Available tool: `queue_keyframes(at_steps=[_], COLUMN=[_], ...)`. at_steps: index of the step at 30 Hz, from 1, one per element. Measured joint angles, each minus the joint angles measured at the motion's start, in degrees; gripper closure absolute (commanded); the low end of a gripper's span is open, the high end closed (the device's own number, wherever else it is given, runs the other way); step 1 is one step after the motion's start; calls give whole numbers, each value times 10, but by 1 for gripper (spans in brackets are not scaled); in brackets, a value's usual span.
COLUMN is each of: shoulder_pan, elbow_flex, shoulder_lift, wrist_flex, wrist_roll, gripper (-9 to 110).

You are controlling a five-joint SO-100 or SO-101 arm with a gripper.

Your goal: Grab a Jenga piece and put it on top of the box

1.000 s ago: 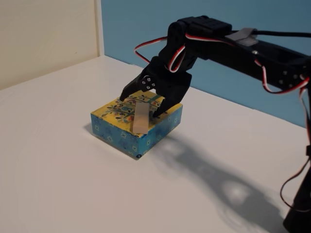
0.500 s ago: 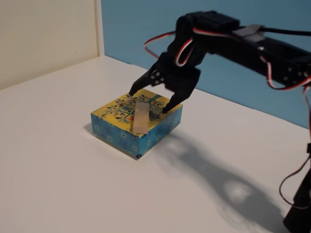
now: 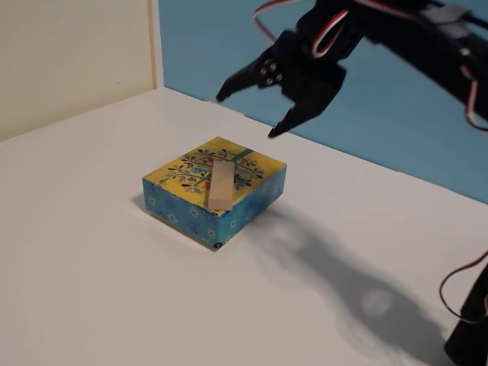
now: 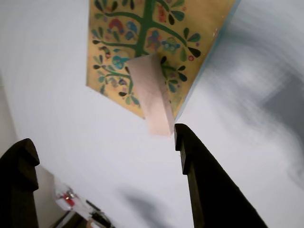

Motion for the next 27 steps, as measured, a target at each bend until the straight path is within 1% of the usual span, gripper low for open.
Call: queue_keyframes(at_steps=[4, 8, 15, 18, 20, 21, 27], shoulder_pan=[13, 27, 31, 29, 32, 35, 43], elbow_flex=[2, 64, 249, 294, 316, 327, 418], shoulder_lift=[26, 72, 229, 272, 291, 299, 374], wrist_flex=[33, 39, -13, -25, -31, -34, -80], wrist_roll=[6, 7, -1, -2, -2, -2, -2], gripper=[76, 80, 91, 94, 100, 101, 101])
